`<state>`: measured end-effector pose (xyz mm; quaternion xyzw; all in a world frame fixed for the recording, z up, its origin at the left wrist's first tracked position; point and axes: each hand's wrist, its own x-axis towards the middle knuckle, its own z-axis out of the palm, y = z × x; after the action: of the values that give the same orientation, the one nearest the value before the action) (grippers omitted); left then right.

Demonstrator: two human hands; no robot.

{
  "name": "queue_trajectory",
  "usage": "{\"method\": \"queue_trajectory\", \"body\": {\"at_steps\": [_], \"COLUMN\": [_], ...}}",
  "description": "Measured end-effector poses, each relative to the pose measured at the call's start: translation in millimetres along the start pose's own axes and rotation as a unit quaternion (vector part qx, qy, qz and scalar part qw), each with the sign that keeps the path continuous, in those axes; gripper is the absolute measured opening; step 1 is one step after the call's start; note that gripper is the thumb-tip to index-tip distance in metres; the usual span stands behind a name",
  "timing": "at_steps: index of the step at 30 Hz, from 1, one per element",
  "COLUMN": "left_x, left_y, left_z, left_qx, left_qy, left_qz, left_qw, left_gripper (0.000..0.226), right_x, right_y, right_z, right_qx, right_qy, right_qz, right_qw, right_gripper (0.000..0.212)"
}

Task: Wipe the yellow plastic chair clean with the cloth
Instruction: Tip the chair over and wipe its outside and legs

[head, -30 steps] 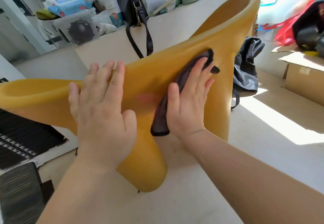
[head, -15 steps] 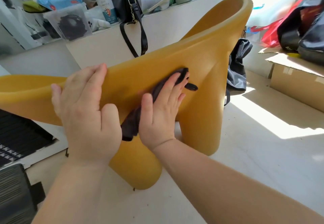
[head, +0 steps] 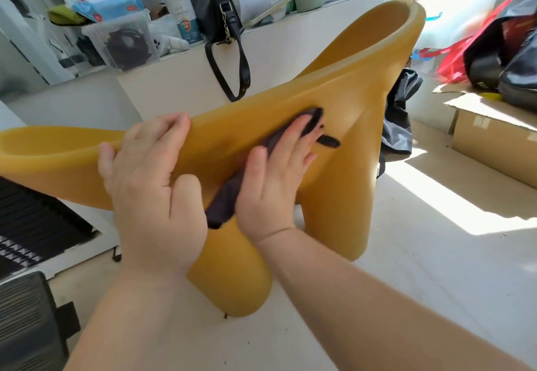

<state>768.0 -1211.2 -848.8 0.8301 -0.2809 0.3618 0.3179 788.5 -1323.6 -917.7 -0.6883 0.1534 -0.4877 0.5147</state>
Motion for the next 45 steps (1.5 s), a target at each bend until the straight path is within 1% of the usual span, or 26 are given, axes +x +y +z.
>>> {"method": "queue_trajectory", "body": {"at_steps": [3,4,6,8,9,11,13,15,16,18,20,22,25,28,30,31,32,33,34,35,36,38,41,42,43,45], "left_x": [-1,-1,-1,-1,-1,-1,-3,-3,-3,-3,-4,-5,-5,-6,-5,-5,-5,-5,-5,-5,-5,-5,-7,-8,-10,-16], "left_y": [4,5,7,9,10,12,13,12,11,8,7,7,11,13,12,11,10,10,11,12,12,11,6,4,3,6], "left_z": [-1,-2,-5,-5,-4,-2,0,0,0,-1,0,2,9,15,19,21,22,23,23,24,24,25,26,25,24,25], "left_qx": [-0.032,-0.044,-0.071,-0.084,-0.078,-0.061,-0.051,-0.035,-0.027,-0.023,-0.031,-0.045,-0.059,-0.052,-0.030,-0.018,-0.010,-0.008,-0.010,-0.014,-0.017,-0.020,-0.013,-0.004,0.013,0.053], "left_qy": [-0.011,-0.018,-0.025,-0.022,-0.018,-0.009,-0.004,-0.006,-0.011,-0.020,-0.020,-0.012,0.018,0.049,0.060,0.066,0.071,0.076,0.080,0.082,0.083,0.085,0.080,0.083,0.096,0.140], "left_qz": [-0.021,-0.028,-0.045,-0.048,-0.045,-0.040,-0.031,-0.022,-0.019,-0.015,-0.019,-0.028,-0.036,-0.028,-0.025,-0.023,-0.022,-0.025,-0.029,-0.031,-0.030,-0.025,-0.007,0.004,0.029,0.122], "left_qw": [0.999,0.998,0.996,0.995,0.996,0.997,0.998,0.999,0.999,0.999,0.999,0.999,0.997,0.997,0.997,0.997,0.997,0.997,0.996,0.996,0.996,0.996,0.997,0.997,0.995,0.981], "left_gripper": [0.061,0.062,0.064,0.065,0.065,0.062,0.061,0.061,0.062,0.065,0.067,0.067,0.065,0.061,0.060,0.060,0.059,0.059,0.059,0.059,0.060,0.060,0.059,0.057,0.054,0.041], "right_x": [63,78,84,53,27,-28,-58,-52,-41,-14,11,22,-1,-49,-56,-50,-41,-26,-11,-1,3,0,-25,-30,-31,-29], "right_y": [19,24,27,19,9,-12,-24,-27,-25,-10,15,33,28,12,23,31,38,40,42,44,44,37,36,40,46,54], "right_z": [-26,-33,-37,-21,-10,12,25,28,25,12,-4,-15,-12,-10,-10,-11,-12,-16,-20,-24,-28,-38,-55,-61,-66,-77], "right_qx": [0.040,0.053,0.067,0.089,0.102,0.122,0.128,0.139,0.140,0.132,0.096,0.074,0.098,0.067,0.043,0.035,0.037,0.049,0.069,0.098,0.124,0.140,0.108,0.097,0.079,0.015], "right_qy": [0.110,0.132,0.140,0.100,0.055,-0.054,-0.118,-0.131,-0.117,-0.052,0.005,0.012,-0.069,-0.178,-0.199,-0.190,-0.169,-0.143,-0.122,-0.109,-0.106,-0.129,-0.209,-0.224,-0.223,-0.198], "right_qz": [0.140,0.176,0.210,0.243,0.253,0.234,0.213,0.238,0.256,0.274,0.256,0.230,0.201,0.085,0.049,0.064,0.107,0.177,0.255,0.310,0.332,0.300,0.158,0.137,0.118,0.044], "right_qw": [0.983,0.974,0.965,0.961,0.960,0.963,0.961,0.952,0.949,0.951,0.962,0.970,0.972,0.978,0.978,0.979,0.979,0.973,0.957,0.939,0.929,0.935,0.959,0.960,0.965,0.979], "right_gripper": [0.070,0.066,0.065,0.072,0.077,0.087,0.090,0.097,0.101,0.101,0.093,0.091,0.089,0.090,0.089,0.089,0.089,0.090,0.090,0.087,0.083,0.081,0.075,0.070,0.066,0.061]}}
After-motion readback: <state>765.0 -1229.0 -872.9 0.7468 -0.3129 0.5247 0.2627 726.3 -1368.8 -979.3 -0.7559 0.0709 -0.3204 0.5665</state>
